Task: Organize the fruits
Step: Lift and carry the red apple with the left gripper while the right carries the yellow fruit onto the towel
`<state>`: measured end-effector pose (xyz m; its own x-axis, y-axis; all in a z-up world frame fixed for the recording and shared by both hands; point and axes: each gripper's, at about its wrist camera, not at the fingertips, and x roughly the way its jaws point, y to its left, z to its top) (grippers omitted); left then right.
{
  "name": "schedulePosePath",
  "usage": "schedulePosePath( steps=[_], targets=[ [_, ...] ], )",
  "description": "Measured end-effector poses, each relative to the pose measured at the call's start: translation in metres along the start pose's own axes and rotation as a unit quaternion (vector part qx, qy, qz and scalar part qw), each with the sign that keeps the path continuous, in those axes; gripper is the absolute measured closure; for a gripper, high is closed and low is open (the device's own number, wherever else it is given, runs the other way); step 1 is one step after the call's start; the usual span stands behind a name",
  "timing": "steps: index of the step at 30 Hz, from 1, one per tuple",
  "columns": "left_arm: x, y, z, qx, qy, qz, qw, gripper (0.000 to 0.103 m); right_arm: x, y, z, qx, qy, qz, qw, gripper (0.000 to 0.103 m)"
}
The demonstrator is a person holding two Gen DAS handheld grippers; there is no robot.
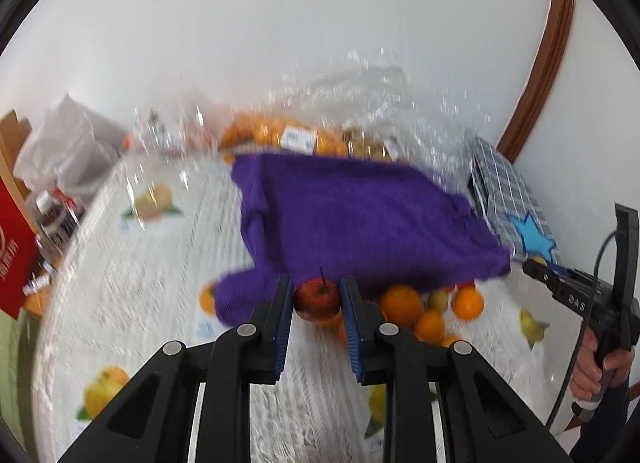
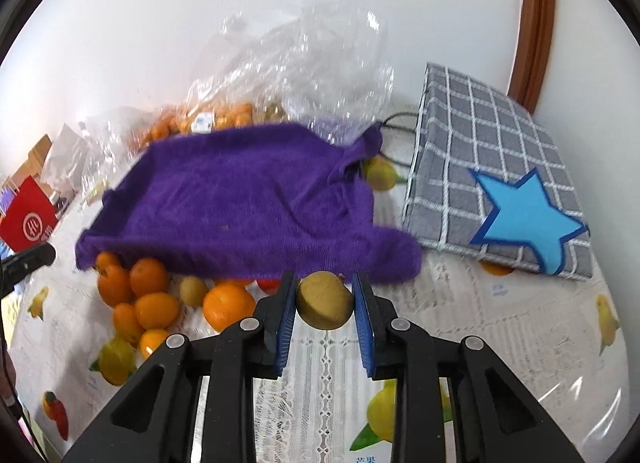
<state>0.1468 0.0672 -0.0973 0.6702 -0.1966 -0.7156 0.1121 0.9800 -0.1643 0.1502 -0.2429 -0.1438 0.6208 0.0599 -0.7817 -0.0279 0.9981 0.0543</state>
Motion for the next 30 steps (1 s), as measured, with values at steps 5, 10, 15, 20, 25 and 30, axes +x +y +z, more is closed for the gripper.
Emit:
schedulePosePath(
  steps=[5,10,15,20,25,30],
  targets=[
    [-0.008,0.000,0.027,-0.010,-0.022,0.001,0.9997,0.080,-0.023,0.004,0.023,0.000,-0.025,-0.006,1.000,0.075],
    [-0.004,-0.001,0.045,-0.019,-0.031,0.005,0.9993,0.080,-0.033,0.007,0.047,-0.004,-0.042,-0.002,0.999,0.075],
    [0.011,-0.001,0.056,-0.022,-0.030,0.010,0.9993,0.080,-0.030,0.011,0.065,-0.004,-0.049,0.004,0.999,0.075],
    [0.038,0.001,0.065,-0.028,-0.016,0.006,0.9995,0.080,-0.017,0.017,0.078,-0.010,-0.046,0.005,0.999,0.075],
    [0.069,0.000,0.068,-0.023,0.001,0.018,0.9996,0.080,0.008,0.020,0.084,-0.015,-0.035,0.004,0.999,0.075],
    [0.097,0.001,0.069,-0.022,0.024,0.024,0.9992,0.080,0.039,0.022,0.086,-0.014,-0.018,0.010,1.000,0.075]
  ],
)
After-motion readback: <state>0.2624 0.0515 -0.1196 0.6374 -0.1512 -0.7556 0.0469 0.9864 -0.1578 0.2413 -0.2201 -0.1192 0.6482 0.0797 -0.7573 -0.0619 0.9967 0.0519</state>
